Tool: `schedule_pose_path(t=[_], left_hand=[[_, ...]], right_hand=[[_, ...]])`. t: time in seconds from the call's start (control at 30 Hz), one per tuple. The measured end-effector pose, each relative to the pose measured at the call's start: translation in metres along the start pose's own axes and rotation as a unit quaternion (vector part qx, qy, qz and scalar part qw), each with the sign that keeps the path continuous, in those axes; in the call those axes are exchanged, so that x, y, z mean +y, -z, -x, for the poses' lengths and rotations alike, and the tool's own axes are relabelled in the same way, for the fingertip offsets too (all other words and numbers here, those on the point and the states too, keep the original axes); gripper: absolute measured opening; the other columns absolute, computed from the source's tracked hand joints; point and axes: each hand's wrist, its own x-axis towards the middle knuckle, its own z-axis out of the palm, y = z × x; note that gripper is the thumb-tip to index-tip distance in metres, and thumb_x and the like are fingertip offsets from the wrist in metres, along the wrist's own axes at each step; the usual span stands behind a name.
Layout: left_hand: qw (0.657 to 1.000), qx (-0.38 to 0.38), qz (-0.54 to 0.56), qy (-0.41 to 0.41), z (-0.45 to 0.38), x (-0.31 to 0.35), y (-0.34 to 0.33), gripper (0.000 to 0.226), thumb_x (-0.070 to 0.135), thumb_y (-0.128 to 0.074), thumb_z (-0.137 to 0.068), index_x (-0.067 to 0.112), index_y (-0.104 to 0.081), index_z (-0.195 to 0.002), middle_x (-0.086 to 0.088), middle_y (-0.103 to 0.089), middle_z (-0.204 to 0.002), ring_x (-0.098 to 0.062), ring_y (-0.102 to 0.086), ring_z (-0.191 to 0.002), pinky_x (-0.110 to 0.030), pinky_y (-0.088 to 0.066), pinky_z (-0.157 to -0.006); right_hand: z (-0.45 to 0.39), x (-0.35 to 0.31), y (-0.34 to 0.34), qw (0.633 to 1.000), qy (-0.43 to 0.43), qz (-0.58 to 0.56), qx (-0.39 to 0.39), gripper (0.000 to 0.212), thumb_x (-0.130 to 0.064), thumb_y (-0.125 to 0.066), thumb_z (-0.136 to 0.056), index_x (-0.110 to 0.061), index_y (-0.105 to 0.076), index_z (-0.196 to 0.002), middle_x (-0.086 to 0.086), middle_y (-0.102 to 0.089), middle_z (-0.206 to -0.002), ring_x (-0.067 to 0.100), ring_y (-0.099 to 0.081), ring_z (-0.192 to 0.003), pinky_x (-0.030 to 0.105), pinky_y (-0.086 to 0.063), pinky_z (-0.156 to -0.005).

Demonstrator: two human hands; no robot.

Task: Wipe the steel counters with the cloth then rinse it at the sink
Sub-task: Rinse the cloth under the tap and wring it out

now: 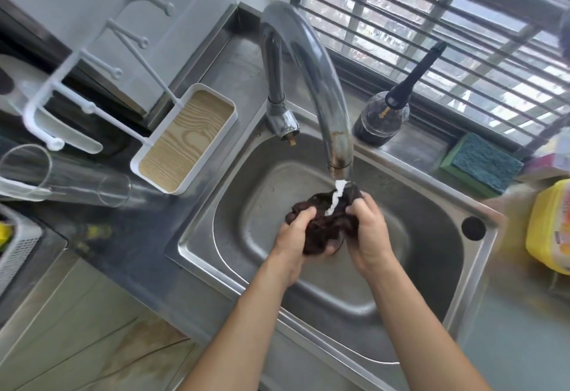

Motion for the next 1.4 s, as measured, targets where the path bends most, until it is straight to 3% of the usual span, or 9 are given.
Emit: schedule_pose_path(t=[0.1, 0.2, 0.33, 0.53, 0.73, 0.93, 1.07, 1.27, 1.4], left_hand=[[0.992, 0.121, 0.012, -0.019, -0.009, 0.008, 0.003, 0.023, 0.017, -0.053, -0.090, 0.005, -0.068, -0.101, -0.016, -0.071, -0.093, -0.024, -0.067, -0.071, -0.027, -0.053, -0.050], [0.997, 0.077, 0.003, -0.011, -0.009, 0.005, 0.000, 0.038, 0.048, -0.061, -0.087, 0.011, -0.070, -0.091, -0.011, -0.071, -0.088, -0.024, -0.067, -0.076, -0.030, -0.055, -0.065], [1.000, 0.014, -0.008, -0.009, -0.003, -0.006, -0.009, 0.050, 0.064, -0.066, -0.078, 0.015, -0.071, -0.080, -0.008, -0.069, -0.088, -0.023, -0.066, -0.088, -0.032, -0.052, -0.080], [0.993, -0.005, -0.103, -0.052, 0.009, -0.004, -0.023, 0.038, 0.027, -0.058, -0.098, 0.016, -0.064, -0.062, 0.008, -0.061, -0.050, -0.009, -0.059, -0.047, -0.016, -0.041, -0.041], [0.987, 0.107, -0.089, -0.079, -0.009, 0.008, -0.015, 0.041, 0.035, -0.061, -0.091, 0.009, -0.062, -0.059, -0.002, -0.065, -0.064, -0.023, -0.063, -0.075, -0.038, -0.051, -0.072], [0.987, 0.023, -0.130, -0.098, 0.015, -0.015, -0.028, 0.029, 0.032, -0.052, -0.102, 0.015, -0.066, -0.083, 0.005, -0.062, -0.066, -0.013, -0.059, -0.064, -0.013, -0.038, -0.039], [0.998, 0.043, -0.023, -0.043, 0.010, -0.001, -0.022, 0.059, 0.059, -0.042, -0.099, 0.009, -0.074, -0.099, -0.006, -0.071, -0.081, -0.012, -0.061, -0.051, -0.015, -0.038, -0.039], [0.975, 0.169, -0.087, -0.112, -0.005, 0.004, -0.003, 0.054, 0.076, -0.043, -0.077, 0.031, -0.063, -0.099, -0.003, -0.071, -0.102, -0.025, -0.068, -0.095, -0.048, -0.057, -0.089], [0.991, 0.124, -0.022, -0.039, -0.001, 0.003, -0.003, 0.041, 0.048, -0.058, -0.094, 0.010, -0.071, -0.087, -0.009, -0.073, -0.084, -0.024, -0.070, -0.079, -0.035, -0.058, -0.076]], right_hand=[[0.030, 0.021, -0.001, 0.986, 0.087, 0.140, -0.037, 0.028, -0.009, -0.049, -0.065, -0.012, -0.061, -0.091, -0.002, -0.060, -0.074, 0.011, -0.051, -0.068, 0.025, -0.044, -0.063], [0.058, 0.043, -0.013, 0.934, 0.197, 0.292, -0.067, 0.007, -0.024, -0.054, -0.081, -0.022, -0.053, -0.087, -0.001, -0.056, -0.081, 0.016, -0.051, -0.074, 0.025, -0.040, -0.068], [0.048, 0.042, -0.030, 0.884, 0.273, 0.369, 0.091, 0.030, -0.042, -0.043, -0.097, -0.020, -0.042, -0.078, -0.003, -0.052, -0.073, 0.018, -0.046, -0.068, 0.033, -0.030, -0.063], [-0.013, 0.007, -0.014, 0.963, 0.007, 0.207, 0.172, 0.040, -0.038, -0.051, -0.089, -0.008, -0.052, -0.062, 0.006, -0.055, -0.061, 0.021, -0.048, -0.067, 0.039, -0.041, -0.066], [0.061, 0.016, -0.045, 0.920, 0.184, 0.329, 0.104, 0.038, -0.035, -0.050, -0.092, -0.014, -0.047, -0.060, 0.000, -0.046, -0.052, 0.016, -0.046, -0.056, 0.035, -0.036, -0.063], [-0.024, -0.012, -0.014, 0.955, -0.052, 0.229, 0.183, 0.042, -0.034, -0.053, -0.096, -0.012, -0.053, -0.061, 0.005, -0.057, -0.063, 0.028, -0.051, -0.070, 0.038, -0.044, -0.070], [0.001, 0.014, -0.014, 0.977, -0.056, 0.195, 0.069, 0.029, -0.041, -0.056, -0.098, -0.017, -0.066, -0.086, 0.001, -0.072, -0.084, 0.019, -0.066, -0.076, 0.038, -0.057, -0.070], [0.040, 0.021, -0.011, 0.952, 0.130, 0.265, 0.076, 0.025, -0.022, -0.060, -0.097, -0.015, -0.053, -0.074, -0.004, -0.055, -0.064, 0.013, -0.049, -0.064, 0.032, -0.043, -0.066], [0.063, 0.031, -0.034, 0.913, 0.232, 0.333, 0.026, 0.035, -0.035, -0.056, -0.095, -0.014, -0.047, -0.069, -0.001, -0.052, -0.060, 0.015, -0.049, -0.061, 0.036, -0.041, -0.063]])
